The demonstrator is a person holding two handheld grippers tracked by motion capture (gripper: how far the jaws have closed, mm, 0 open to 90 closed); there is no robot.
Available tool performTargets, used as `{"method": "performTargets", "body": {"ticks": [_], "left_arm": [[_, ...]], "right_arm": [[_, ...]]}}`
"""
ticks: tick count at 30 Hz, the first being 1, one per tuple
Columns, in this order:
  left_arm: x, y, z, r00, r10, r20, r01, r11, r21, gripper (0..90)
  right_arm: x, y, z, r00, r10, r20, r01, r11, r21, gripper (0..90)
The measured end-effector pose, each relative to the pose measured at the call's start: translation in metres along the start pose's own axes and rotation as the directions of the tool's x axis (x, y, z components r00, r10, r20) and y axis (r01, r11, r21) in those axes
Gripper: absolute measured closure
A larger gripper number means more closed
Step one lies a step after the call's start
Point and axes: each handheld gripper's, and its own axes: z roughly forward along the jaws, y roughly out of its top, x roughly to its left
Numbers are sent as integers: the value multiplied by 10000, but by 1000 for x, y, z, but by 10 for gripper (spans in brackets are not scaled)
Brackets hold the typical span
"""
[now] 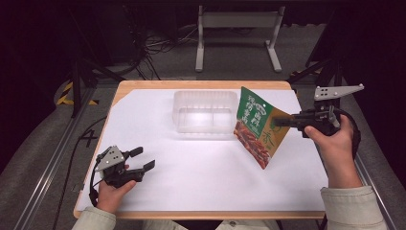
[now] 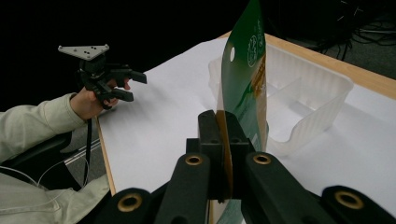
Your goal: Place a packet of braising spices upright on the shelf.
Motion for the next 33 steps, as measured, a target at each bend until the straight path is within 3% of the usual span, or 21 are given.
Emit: {"method": "performTargets", "body": {"ticks": [12,33], "left_arm": [[0,0,0,10000,-75,3,75,10000,-60,289],[0,-2,-3,9999,-131,-89,130,9999,-59,282]], "right_arm": [[1,28,8,9998,-118,-132,115,9996,-246,900],[-4,73,47,9990,-408,-169,401,9984,-387,900]]}}
